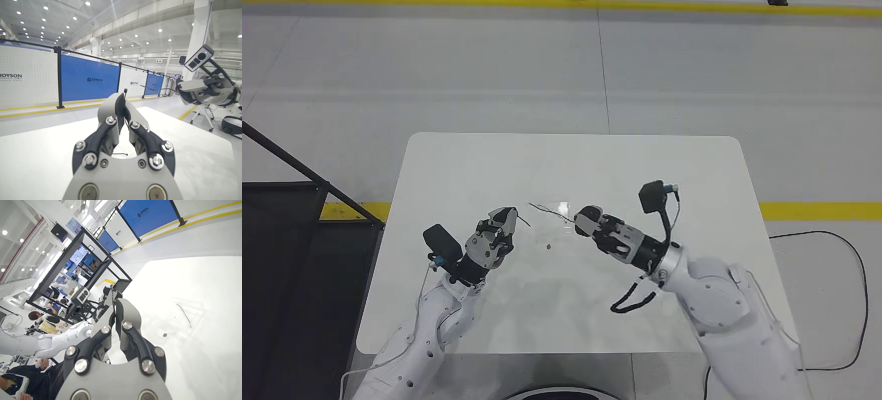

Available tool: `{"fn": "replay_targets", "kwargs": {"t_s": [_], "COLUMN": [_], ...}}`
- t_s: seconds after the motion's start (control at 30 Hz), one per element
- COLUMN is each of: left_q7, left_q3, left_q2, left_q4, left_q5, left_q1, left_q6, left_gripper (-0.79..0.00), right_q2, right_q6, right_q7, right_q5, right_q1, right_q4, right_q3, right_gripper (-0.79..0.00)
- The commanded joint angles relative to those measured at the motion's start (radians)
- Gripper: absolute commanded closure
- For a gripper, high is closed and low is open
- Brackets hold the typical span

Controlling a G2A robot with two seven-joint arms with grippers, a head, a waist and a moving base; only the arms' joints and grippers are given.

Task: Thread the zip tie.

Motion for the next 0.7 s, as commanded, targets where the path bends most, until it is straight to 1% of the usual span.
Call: {"fn": "replay_targets", "kwargs": {"t_s": [0.0, 0.23, 0.5, 0.67], "left_q7": [0.000, 0.000, 0.000, 0.000], "left_q3": [0.000, 0.000, 0.000, 0.000], "left_q2": [0.000, 0.000, 0.000, 0.000], "left_q4": [0.000, 0.000, 0.000, 0.000], "left_q5": [0.000, 0.000, 0.000, 0.000], "left_q1": [0.000, 0.000, 0.000, 0.000], "left_q6": [0.000, 0.000, 0.000, 0.000], "left_gripper": [0.000, 0.000, 0.000, 0.000], "right_q2": [0.001, 0.001, -0.004, -0.006], "right_q6": [0.005, 0.004, -0.028, -0.015], "right_q7": [0.007, 0.005, -0.041, -0.033], "right_q5": [-0.021, -0.065, -0.061, -0.059], "right_q1": [-0.006, -0.024, -0.022, -0.010], "right_q4": [-0.012, -0.050, -0.047, -0.037], "right_q3": [-0.007, -0.032, -0.052, -0.061], "right_gripper": [0.000, 0.000, 0.000, 0.000]}}
